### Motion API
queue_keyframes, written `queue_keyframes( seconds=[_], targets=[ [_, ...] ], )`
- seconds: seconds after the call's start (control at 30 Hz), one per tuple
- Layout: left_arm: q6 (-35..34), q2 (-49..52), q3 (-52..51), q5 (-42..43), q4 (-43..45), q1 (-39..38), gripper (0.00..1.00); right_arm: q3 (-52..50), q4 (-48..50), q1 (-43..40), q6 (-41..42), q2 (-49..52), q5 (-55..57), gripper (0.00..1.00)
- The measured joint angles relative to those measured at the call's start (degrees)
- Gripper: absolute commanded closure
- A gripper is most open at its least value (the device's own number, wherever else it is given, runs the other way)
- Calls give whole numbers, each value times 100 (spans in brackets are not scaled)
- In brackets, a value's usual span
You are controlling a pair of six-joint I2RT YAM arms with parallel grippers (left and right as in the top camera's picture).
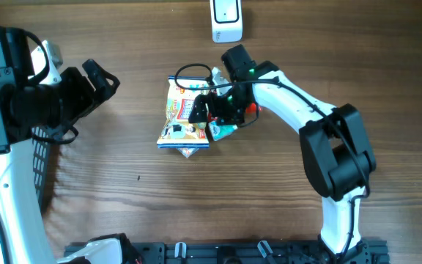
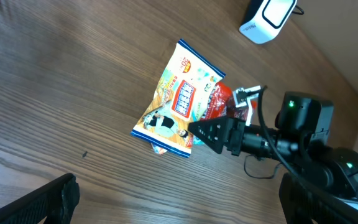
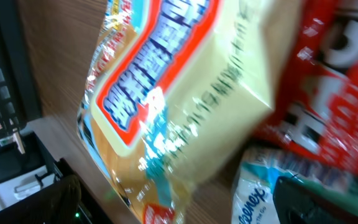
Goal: Scan the item barcode
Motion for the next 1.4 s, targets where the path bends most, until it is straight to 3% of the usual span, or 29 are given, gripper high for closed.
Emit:
queue_keyframes(
  seconds=[0.17,0.23,0.3,0.33,0.37,0.43,0.47,0.67,0.73,0.83,1.3,1.4],
  targets=[
    [0,-2,0,0,0,0,0,-31,682,146,446,4,302,0],
    [0,-2,0,0,2,0,0,-144,1056,140,610,4,446,6],
    [0,-2,0,2,0,0,0,-302,1298,140,671,7,577,36],
    [0,-2,0,0,0,0,0,-326,1370,140,715,11,621,59],
    [0,-2,0,0,0,0,0,-334,1425,140,739,11,662,75],
    [0,-2,0,0,2,0,0,-345,1423,140,761,11,708,95],
    [0,0,0,0,2,0,0,-345,1423,140,765,11,693,96],
    [0,0,0,0,2,0,0,-348,1338,94,643,0,275,93],
    [0,-2,0,0,2,0,0,-382,1207,-68,474,-258,142,17],
    [0,-2,0,0,0,0,0,-380,1187,-114,409,-584,188,0],
    [-107,9,0,72,350,-17,0,-382,1161,118,695,-404,872,0],
    [-15,264,-74,111,306,-341,0,-382,1161,118,741,-404,872,0]
  ],
)
